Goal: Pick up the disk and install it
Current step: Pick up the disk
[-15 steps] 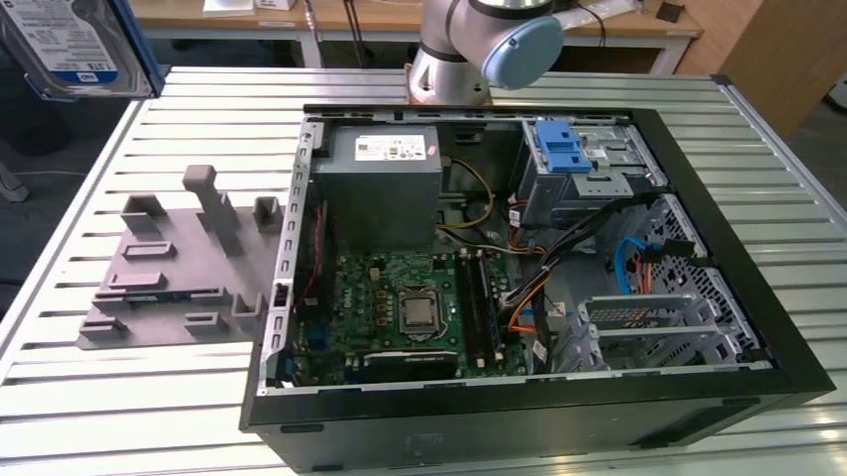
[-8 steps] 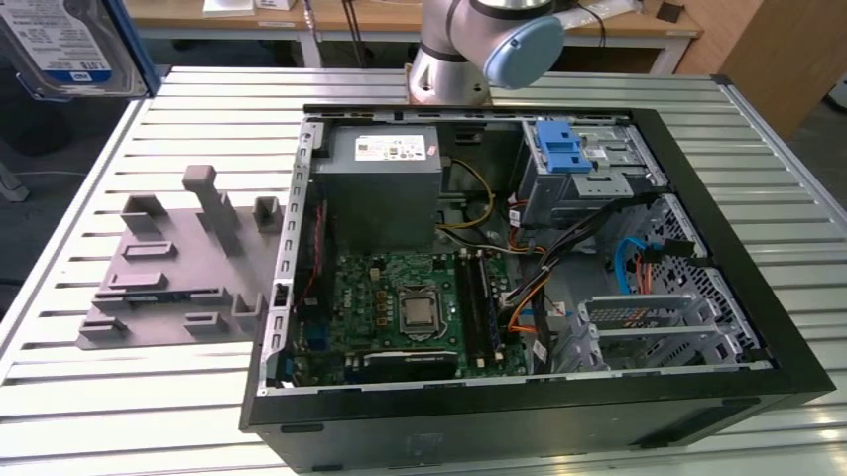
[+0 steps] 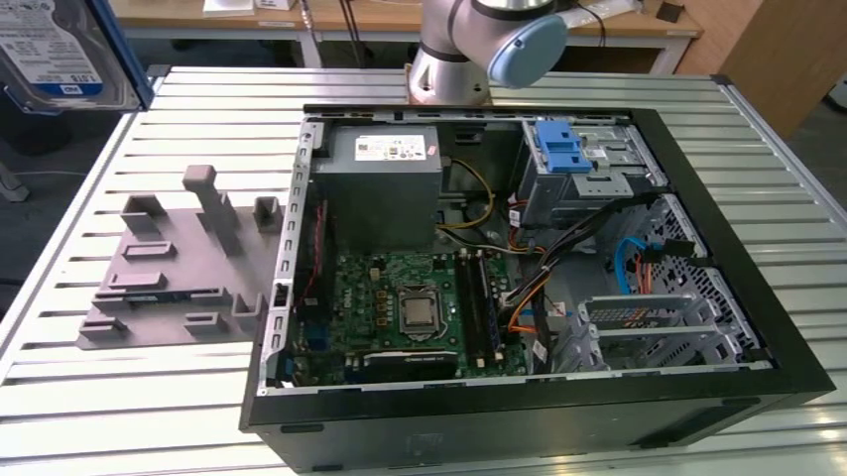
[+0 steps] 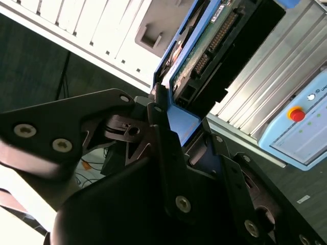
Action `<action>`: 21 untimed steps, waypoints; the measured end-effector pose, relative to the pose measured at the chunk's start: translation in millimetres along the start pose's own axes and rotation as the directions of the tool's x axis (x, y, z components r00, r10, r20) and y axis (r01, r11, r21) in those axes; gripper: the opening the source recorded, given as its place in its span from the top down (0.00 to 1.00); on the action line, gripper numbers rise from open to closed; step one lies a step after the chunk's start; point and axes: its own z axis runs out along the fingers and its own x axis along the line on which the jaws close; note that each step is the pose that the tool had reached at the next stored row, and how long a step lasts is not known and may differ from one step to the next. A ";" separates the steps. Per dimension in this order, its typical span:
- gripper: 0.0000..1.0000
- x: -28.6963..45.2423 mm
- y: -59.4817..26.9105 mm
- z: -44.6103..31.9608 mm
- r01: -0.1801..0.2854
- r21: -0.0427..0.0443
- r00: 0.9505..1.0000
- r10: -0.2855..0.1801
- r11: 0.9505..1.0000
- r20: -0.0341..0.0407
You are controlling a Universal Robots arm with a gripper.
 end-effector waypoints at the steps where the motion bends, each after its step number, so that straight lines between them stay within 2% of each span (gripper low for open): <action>1: 0.64 2.9 0.0 -0.1 0.000 0.000 1.000 0.000 1.000 0.000; 8: 0.64 17.6 -1.0 -0.4 0.000 0.000 1.000 0.000 1.000 0.000; 18: 0.64 23.6 -19.3 -0.5 0.000 0.000 1.000 0.000 1.000 0.000; 21: 0.64 27.6 -23.3 -0.6 0.000 0.000 1.000 0.000 1.000 0.000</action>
